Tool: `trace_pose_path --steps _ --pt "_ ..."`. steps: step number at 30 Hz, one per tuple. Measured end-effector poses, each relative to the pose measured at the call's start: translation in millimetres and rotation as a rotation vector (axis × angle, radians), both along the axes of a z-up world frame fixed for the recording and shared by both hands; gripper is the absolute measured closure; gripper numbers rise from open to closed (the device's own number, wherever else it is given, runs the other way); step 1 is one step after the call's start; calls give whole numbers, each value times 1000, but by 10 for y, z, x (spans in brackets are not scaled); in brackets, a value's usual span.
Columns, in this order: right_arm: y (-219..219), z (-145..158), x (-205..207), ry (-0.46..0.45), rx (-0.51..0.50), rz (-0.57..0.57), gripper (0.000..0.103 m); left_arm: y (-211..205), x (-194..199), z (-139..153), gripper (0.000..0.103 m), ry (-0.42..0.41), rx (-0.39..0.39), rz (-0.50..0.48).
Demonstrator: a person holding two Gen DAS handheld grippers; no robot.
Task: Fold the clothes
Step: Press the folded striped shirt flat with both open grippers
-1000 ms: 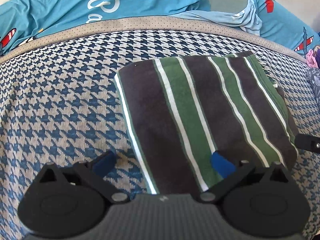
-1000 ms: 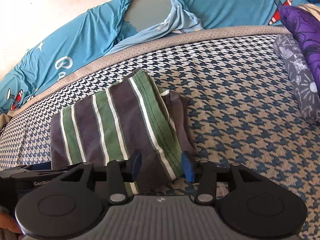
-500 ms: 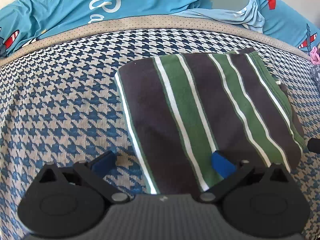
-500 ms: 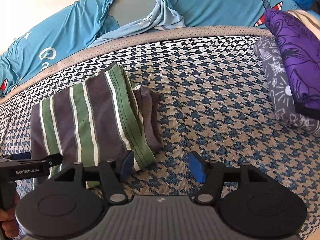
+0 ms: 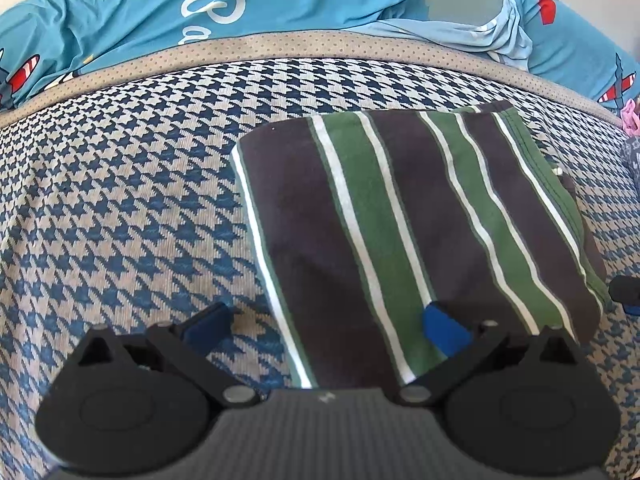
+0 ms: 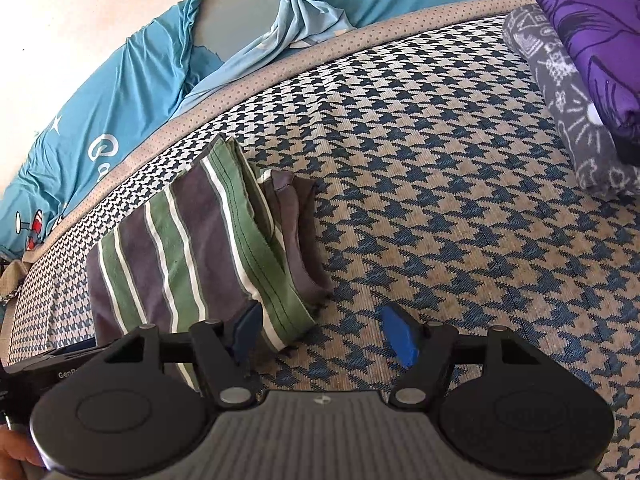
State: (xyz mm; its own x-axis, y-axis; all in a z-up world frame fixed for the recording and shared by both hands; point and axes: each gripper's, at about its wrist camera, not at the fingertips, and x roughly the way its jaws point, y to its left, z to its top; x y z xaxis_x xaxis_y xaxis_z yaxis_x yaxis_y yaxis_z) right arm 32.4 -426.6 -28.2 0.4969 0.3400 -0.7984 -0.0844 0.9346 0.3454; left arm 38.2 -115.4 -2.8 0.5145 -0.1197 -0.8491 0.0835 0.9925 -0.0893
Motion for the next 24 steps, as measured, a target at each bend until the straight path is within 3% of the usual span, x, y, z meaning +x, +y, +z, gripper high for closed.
trace_pose_path --steps 8,10,18,24 --pt "-110 -52 -19 0 26 0 36 30 39 19 0 6 -49 18" --pt "-126 -75 -28 -1 41 -2 33 85 73 34 0 8 -87 24" --pt "-175 -180 -83 2 111 10 28 505 250 23 0 36 -365 116" --pt "-155 -236 -132 -7 123 11 25 535 328 -25 0 26 -422 124"
